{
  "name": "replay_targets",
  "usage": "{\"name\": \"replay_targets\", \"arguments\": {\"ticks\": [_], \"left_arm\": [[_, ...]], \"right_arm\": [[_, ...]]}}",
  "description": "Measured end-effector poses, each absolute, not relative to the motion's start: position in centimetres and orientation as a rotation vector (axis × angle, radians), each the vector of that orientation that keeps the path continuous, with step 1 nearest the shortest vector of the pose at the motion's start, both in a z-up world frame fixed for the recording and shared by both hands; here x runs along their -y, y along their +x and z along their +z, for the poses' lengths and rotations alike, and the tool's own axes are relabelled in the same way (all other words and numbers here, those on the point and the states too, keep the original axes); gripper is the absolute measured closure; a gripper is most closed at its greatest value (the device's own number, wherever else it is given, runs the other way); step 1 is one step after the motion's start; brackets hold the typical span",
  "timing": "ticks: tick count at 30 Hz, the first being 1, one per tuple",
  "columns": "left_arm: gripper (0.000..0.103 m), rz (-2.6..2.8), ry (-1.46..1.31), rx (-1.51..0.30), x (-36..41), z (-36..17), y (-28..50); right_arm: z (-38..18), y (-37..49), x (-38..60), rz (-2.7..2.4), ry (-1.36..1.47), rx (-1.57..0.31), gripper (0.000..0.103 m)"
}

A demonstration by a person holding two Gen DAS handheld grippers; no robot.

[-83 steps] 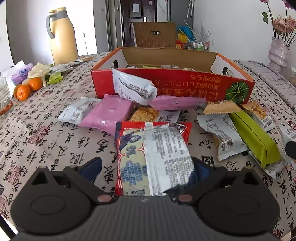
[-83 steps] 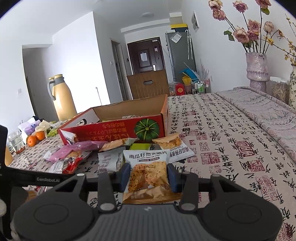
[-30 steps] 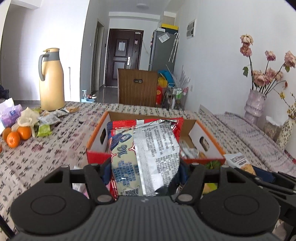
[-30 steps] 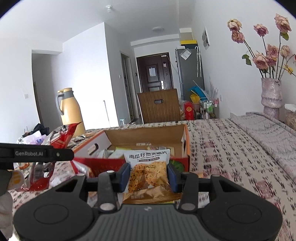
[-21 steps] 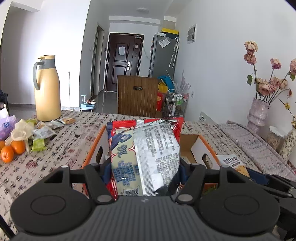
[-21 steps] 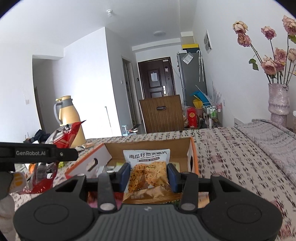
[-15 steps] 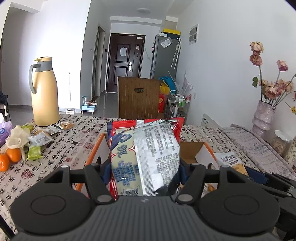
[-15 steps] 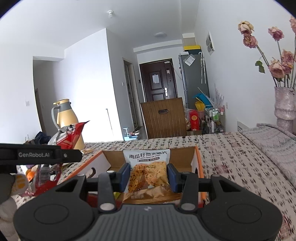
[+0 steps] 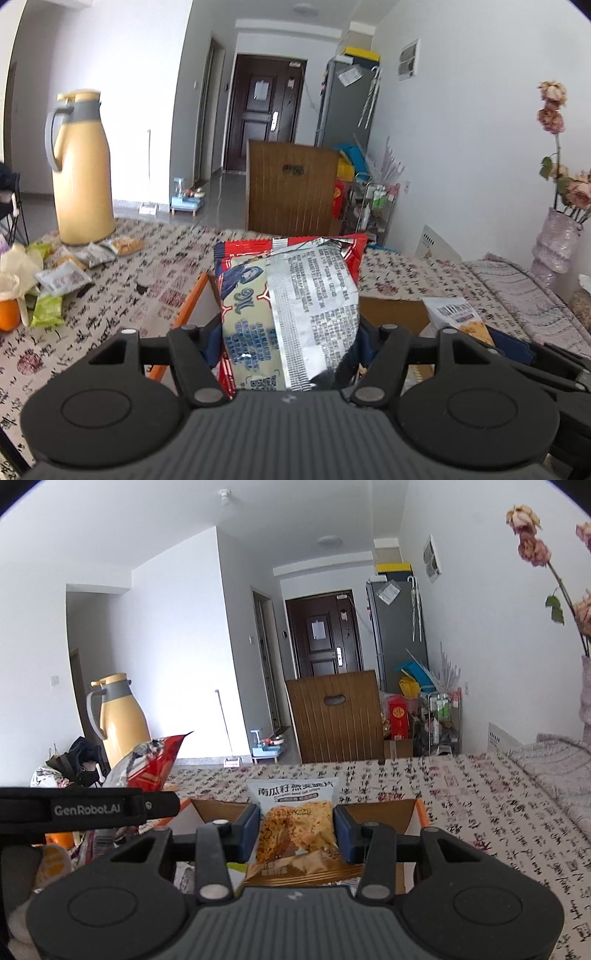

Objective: Organize snacks
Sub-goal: 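Carry both held packets over the cardboard box and lower them in, then open both grippers to release the packets into the box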

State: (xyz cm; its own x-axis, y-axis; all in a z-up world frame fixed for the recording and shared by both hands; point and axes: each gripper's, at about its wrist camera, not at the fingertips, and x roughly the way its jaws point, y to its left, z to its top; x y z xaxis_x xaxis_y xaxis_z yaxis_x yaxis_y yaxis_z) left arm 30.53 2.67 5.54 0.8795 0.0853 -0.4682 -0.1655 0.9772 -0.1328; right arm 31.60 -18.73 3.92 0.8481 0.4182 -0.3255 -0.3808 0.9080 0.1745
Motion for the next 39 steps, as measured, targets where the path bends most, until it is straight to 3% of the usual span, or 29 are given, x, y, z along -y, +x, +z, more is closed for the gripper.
{"name": "replay_targets", "arguments": {"ticks": [14, 21, 26, 28, 30, 39], "left_arm": [[0.035, 0.148, -0.192, -0.601, -4.2, 1.6, 32.7], [0.018, 0.156, -0.188, -0.568, -4.1, 2.1, 32.0], [0.000, 0.168, -0.189, -0.532, -4.0, 2.7, 31.5], [0.000, 0.164, -0.196, -0.524, -4.1, 2.9, 31.3], [0.000, 0.166, -0.204, -0.521, -4.2, 3.0, 31.2], [0.000, 0.165, -0.216, -0.507, -4.4, 3.6, 30.8]], "right_arm": [[0.1, 33.5, 17.5, 0.427, 0.079, -0.487, 0.060], [0.1, 33.2, 17.6, 0.425, 0.082, -0.488, 0.057], [0.2, 33.1, 18.1, 0.414, 0.099, -0.478, 0.027], [0.3, 33.0, 18.2, 0.412, 0.105, -0.471, 0.008], [0.4, 32.9, 18.4, 0.413, 0.110, -0.465, 0.000], [0.8, 32.6, 18.7, 0.406, 0.119, -0.453, 0.000]]}}
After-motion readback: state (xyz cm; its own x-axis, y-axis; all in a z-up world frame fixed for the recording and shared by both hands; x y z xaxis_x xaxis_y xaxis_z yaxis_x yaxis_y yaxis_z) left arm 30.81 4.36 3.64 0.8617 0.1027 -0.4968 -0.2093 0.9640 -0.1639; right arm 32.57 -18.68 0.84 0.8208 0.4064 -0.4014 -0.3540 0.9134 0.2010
